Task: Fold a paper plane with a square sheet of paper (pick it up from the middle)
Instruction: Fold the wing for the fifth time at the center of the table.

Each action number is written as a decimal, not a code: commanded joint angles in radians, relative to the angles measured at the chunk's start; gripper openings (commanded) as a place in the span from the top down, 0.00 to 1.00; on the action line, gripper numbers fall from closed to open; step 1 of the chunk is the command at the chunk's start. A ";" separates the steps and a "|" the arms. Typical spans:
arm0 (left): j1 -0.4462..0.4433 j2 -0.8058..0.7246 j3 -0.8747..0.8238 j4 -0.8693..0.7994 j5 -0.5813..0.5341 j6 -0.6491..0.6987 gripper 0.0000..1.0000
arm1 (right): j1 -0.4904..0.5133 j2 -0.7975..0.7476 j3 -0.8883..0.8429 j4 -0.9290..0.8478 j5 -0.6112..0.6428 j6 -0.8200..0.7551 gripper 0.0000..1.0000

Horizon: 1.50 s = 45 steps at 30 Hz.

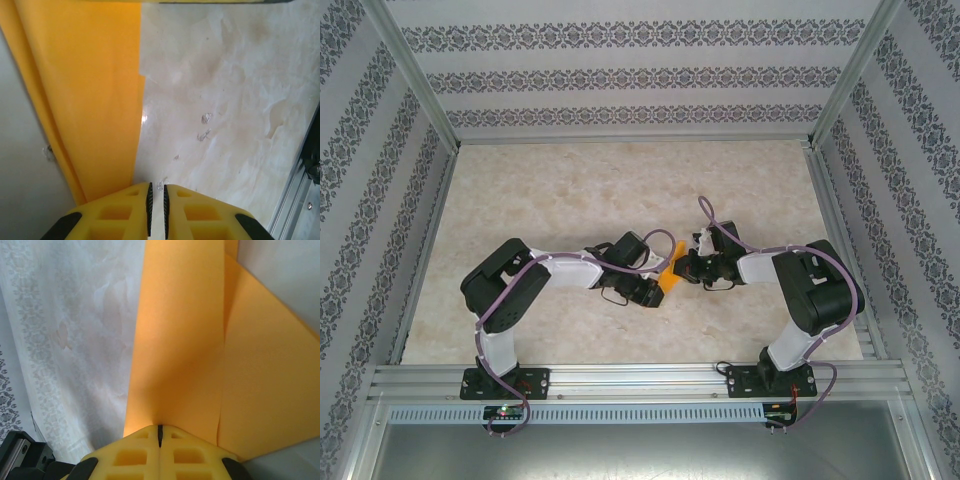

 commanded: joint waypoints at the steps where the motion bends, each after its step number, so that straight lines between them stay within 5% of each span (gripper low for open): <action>1: -0.003 -0.029 -0.049 -0.072 0.020 0.029 0.82 | 0.000 0.036 -0.015 -0.091 0.077 -0.051 1.00; 21: 0.044 -0.131 -0.159 -0.127 0.016 0.062 0.84 | -0.002 0.051 -0.006 -0.123 0.091 -0.078 1.00; 30: 0.044 -0.250 -0.130 -0.032 0.048 -0.024 0.84 | 0.008 0.053 0.001 -0.120 0.091 -0.074 1.00; 45: 0.044 -0.017 0.049 0.081 0.101 -0.028 0.84 | 0.029 0.059 0.002 -0.085 0.081 -0.049 1.00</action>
